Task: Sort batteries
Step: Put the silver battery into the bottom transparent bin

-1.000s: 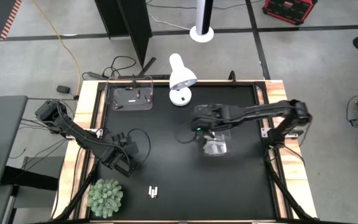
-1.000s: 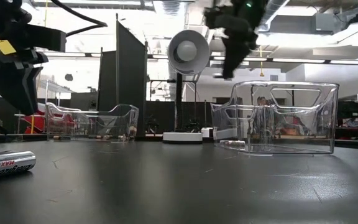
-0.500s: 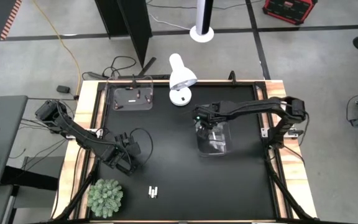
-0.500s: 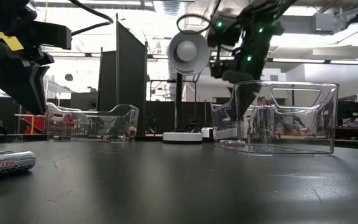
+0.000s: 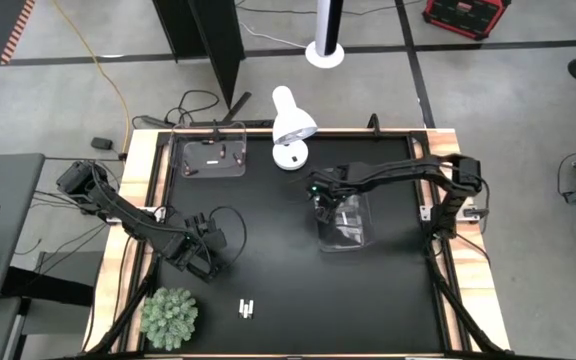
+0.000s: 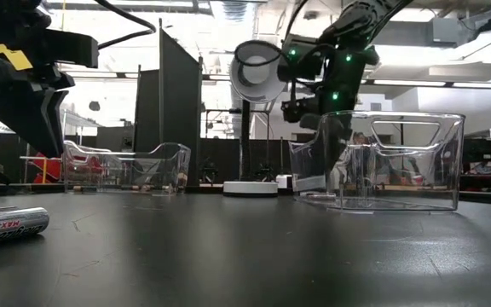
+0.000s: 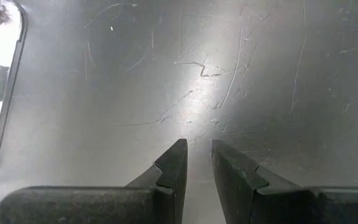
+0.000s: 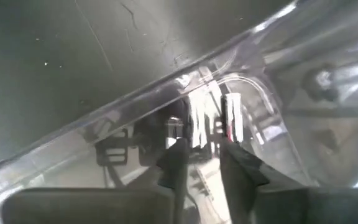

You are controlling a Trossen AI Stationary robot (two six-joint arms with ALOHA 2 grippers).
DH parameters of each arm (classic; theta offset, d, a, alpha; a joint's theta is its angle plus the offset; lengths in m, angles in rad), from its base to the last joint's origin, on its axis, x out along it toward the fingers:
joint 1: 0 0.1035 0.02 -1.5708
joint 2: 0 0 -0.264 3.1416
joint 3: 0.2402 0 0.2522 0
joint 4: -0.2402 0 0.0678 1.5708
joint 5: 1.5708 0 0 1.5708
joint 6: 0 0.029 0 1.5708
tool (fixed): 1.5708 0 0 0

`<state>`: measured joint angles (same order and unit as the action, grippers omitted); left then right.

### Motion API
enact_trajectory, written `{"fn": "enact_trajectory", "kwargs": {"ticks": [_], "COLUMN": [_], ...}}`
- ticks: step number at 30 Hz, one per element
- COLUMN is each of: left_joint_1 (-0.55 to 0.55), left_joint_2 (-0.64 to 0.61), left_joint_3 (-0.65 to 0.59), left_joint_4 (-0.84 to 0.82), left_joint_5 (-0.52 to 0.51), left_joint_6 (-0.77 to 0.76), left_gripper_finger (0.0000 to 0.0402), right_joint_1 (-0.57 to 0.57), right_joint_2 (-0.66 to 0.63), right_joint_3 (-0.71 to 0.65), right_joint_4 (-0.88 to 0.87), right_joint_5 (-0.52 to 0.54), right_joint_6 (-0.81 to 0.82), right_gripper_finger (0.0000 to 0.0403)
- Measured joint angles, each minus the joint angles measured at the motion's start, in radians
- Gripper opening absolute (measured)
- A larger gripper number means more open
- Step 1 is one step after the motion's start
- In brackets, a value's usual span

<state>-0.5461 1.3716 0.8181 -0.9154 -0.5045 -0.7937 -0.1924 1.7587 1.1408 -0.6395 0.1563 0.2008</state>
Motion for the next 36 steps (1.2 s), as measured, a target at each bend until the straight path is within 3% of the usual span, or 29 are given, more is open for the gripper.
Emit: {"fn": "enact_trajectory", "kwargs": {"ticks": [8, 13, 17, 24, 30, 36], "left_joint_1": [0.0, 0.0, -0.008, -0.017, -0.034, -0.1], "left_joint_2": [0.0, 0.0, 0.0, 0.004, 0.005, 0.005], "left_joint_3": [0.0, 0.0, 0.0, 0.0, 0.0, 0.0], "left_joint_4": [0.004, 0.058, 0.173, 0.418, 0.524, 0.561], "left_joint_5": [-0.002, -0.002, 0.036, 0.157, 0.322, 0.352], "left_joint_6": [0.001, 0.044, 0.167, 0.427, 0.483, 0.434], "left_gripper_finger": [0.007, 0.007, 0.007, 0.0083, 0.0145, 0.0236], "right_joint_1": [0.006, 0.041, 0.094, 0.239, 0.35, 0.426], "right_joint_2": [-0.079, -0.178, -0.267, -0.341, -0.337, -0.319], "right_joint_3": [0.0, 0.0, 0.0, 0.0, 0.0, 0.001], "right_joint_4": [-0.011, -0.009, 0.011, 0.14, 0.219, 0.25], "right_joint_5": [0.057, 0.152, 0.239, 0.25, 0.264, 0.347], "right_joint_6": [0.004, 0.003, 0.002, -0.042, -0.052, -0.044], "right_gripper_finger": [0.0174, 0.0175, 0.0167, 0.016, 0.016, 0.0159]}}
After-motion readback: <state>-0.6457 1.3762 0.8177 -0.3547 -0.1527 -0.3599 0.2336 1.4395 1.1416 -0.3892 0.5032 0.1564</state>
